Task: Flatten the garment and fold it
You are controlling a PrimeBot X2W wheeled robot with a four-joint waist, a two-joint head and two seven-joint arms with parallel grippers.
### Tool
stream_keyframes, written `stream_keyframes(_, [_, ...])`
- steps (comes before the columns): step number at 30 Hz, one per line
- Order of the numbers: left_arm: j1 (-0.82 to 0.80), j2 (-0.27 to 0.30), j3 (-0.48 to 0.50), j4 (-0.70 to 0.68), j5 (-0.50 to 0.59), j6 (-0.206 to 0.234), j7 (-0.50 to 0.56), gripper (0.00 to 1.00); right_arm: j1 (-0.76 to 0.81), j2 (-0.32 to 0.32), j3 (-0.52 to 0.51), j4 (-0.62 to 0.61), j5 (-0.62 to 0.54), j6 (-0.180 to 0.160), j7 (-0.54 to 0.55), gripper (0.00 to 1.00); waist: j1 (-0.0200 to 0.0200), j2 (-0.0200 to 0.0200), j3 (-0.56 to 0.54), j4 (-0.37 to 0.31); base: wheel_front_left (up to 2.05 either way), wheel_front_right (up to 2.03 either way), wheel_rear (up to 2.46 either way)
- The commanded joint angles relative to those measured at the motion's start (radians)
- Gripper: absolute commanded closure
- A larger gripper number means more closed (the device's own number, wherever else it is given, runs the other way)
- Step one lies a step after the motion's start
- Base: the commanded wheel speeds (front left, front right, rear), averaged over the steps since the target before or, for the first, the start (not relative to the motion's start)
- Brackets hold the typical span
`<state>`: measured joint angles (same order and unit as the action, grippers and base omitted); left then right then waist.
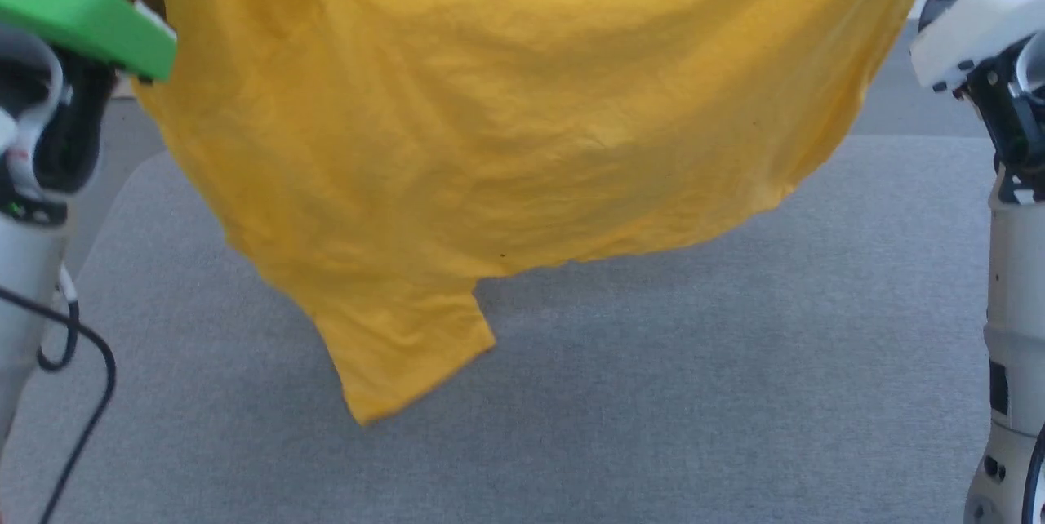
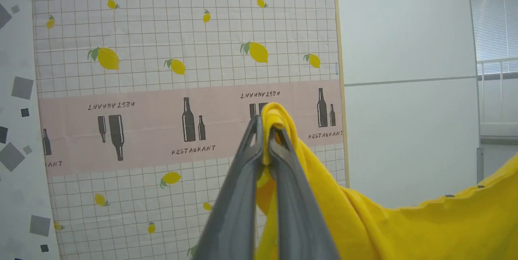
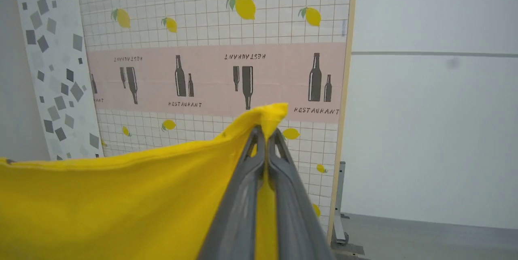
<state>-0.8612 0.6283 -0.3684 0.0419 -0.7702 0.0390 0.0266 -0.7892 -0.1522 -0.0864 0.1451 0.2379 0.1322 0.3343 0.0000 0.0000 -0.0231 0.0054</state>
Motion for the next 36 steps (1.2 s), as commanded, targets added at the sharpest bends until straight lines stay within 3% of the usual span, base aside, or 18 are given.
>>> stream_keyframes(1, [-0.047, -0.004, -0.011, 0.017, 0.013, -0.012, 0.019, 1.0, -0.026, -0.004, 0.01, 0.015, 0.005, -0.002, 0.002, 1.0, 0.0, 0.0, -0.022, -0.021, 0.0, 0.0, 0.0])
stream_keyframes(12, [-0.268, 0.023, -0.031, 0.088, 0.002, -0.043, 0.188, 1.0, -0.132, -0.007, 0.054, 0.031, 0.035, -0.002, 0.118, 1.0, 0.0, 0.0, 0.044, -0.051, 0.0, 0.0, 0.0])
stream_keyframes(19, [-0.408, 0.038, -0.031, 0.155, 0.021, -0.046, 0.248, 1.0, -0.295, 0.058, 0.022, 0.115, -0.007, -0.002, 0.196, 1.0, 0.0, 0.0, 0.218, -0.106, 0.0, 0.0, 0.0])
stream_keyframes(23, [-0.54, 0.025, -0.024, 0.203, 0.059, -0.049, 0.22, 1.0, -0.432, 0.088, -0.004, 0.184, -0.068, -0.002, 0.177, 1.0, 0.0, 0.0, 0.354, -0.131, 0.0, 0.0, 0.0])
stream_keyframes(27, [-0.686, 0.017, -0.029, 0.241, 0.111, -0.084, 0.163, 1.0, -0.582, 0.099, -0.015, 0.247, -0.123, -0.002, 0.127, 1.0, 0.0, 0.0, 0.49, -0.15, 0.0, 0.0, 0.0])
stream_keyframes(36, [-0.92, -0.013, -0.029, 0.326, 0.162, -0.138, 0.008, 1.0, -0.826, 0.102, -0.054, 0.409, -0.159, -0.002, -0.051, 1.0, 0.0, 0.0, 0.701, -0.15, 0.0, 0.0, 0.0])
